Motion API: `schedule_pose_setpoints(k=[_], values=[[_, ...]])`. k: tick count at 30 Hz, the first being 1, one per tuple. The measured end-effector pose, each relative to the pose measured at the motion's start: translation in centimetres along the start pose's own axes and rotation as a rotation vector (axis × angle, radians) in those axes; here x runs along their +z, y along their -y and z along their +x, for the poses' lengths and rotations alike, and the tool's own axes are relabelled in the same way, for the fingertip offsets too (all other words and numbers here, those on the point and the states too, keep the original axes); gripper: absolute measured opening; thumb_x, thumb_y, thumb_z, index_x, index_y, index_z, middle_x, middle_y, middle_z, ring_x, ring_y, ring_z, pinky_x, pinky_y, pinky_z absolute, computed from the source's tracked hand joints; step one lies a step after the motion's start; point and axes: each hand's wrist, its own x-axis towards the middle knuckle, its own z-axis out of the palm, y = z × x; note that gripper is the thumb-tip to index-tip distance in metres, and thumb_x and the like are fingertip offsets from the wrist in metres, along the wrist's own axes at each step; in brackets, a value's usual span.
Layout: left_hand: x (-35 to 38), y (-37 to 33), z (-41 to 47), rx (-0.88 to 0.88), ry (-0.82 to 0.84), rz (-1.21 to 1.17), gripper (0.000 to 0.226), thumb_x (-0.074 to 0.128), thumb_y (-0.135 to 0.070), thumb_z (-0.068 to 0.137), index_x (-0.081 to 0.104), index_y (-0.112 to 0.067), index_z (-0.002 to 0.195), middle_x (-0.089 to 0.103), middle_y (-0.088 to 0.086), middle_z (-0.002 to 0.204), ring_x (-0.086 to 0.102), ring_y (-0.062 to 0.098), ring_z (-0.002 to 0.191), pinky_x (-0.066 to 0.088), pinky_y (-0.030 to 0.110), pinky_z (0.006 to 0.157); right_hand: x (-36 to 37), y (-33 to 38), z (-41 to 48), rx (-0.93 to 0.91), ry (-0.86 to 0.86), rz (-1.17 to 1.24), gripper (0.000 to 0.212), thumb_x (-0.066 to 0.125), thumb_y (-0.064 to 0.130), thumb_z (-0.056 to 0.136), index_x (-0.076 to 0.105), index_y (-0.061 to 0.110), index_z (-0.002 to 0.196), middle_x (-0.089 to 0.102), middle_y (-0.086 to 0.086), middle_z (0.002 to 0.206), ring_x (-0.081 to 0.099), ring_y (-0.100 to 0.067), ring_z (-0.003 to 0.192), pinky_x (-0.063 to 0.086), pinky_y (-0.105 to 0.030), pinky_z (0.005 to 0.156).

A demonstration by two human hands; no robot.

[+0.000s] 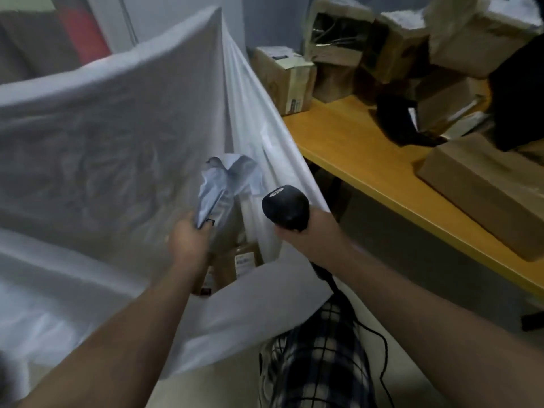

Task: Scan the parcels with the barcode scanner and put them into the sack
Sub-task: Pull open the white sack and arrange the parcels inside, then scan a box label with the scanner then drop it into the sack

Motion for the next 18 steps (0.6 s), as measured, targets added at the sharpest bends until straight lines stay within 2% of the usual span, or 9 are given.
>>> schedule_pose_setpoints(k=[2, 6, 9, 11, 15, 18], values=[[1.7, 1.1, 1.3, 0.033, 0.076, 0.156, 0.022, 0.059, -0.018, 0.091, 0.063, -0.001, 0.105, 0.065, 0.023, 0.099, 0.061, 0.041, 0.094, 0.051, 0.044, 0.084, 1.2, -0.7, 0.9, -0.028, 0.011, -0.062, 0.026, 0.071, 0.035, 0.084, 0.050, 0.027, 0.070, 0.055, 0.009, 0.062, 0.055, -0.004, 0.059, 0.042, -0.023, 0.055], [5.2, 2.9, 3.4, 0.173, 0.125, 0.558, 0.005, 0.051, -0.013, 0.093, 0.056, -0.012, 0.092, 0.064, 0.015, 0.093, 0.061, 0.035, 0.091, 0.047, 0.039, 0.079, 2.6, -2.7, 2.1, -0.004, 0.036, -0.110, 0.019, 0.069, 0.034, 0.086, 0.061, 0.018, 0.078, 0.063, 0.002, 0.069, 0.060, -0.009, 0.065, 0.046, -0.028, 0.057], [7.2, 2.7, 4.5, 0.175, 0.224, 0.805, 0.015, 0.048, -0.016, 0.095, 0.055, -0.015, 0.109, 0.059, 0.011, 0.110, 0.054, 0.032, 0.107, 0.041, 0.041, 0.091, 2.5, -4.2, 2.6, 0.047, 0.041, -0.199, 0.020, 0.068, 0.036, 0.087, 0.061, 0.018, 0.082, 0.063, 0.002, 0.072, 0.059, -0.010, 0.067, 0.043, -0.026, 0.054], [8.1, 2.5, 4.9, 0.166, 0.249, 0.827, 0.025, 0.048, -0.017, 0.095, 0.051, -0.015, 0.119, 0.054, 0.012, 0.120, 0.049, 0.031, 0.114, 0.036, 0.042, 0.098, 2.2, -5.0, 2.6, 0.073, 0.040, -0.235, 0.023, 0.068, 0.036, 0.087, 0.057, 0.020, 0.075, 0.059, 0.005, 0.066, 0.057, -0.013, 0.065, 0.040, -0.027, 0.053], [8.4, 0.8, 4.1, 0.271, 0.240, 0.803, 0.034, 0.053, -0.020, 0.094, 0.048, -0.015, 0.126, 0.052, 0.010, 0.125, 0.047, 0.029, 0.117, 0.035, 0.038, 0.097, 1.3, -5.4, 2.2, 0.148, -0.005, -0.227, 0.033, 0.070, 0.038, 0.085, 0.053, 0.017, 0.067, 0.054, 0.004, 0.058, 0.055, -0.011, 0.059, 0.039, -0.027, 0.052], [7.7, -1.9, 2.2, 0.340, 0.177, 0.647, 0.035, 0.048, -0.025, 0.097, 0.050, -0.017, 0.131, 0.054, 0.008, 0.126, 0.046, 0.028, 0.116, 0.033, 0.037, 0.097, 0.3, -4.9, 1.1, 0.153, -0.052, -0.177, 0.038, 0.072, 0.037, 0.083, 0.048, 0.018, 0.061, 0.052, 0.004, 0.054, 0.054, -0.014, 0.057, 0.038, -0.028, 0.052]])
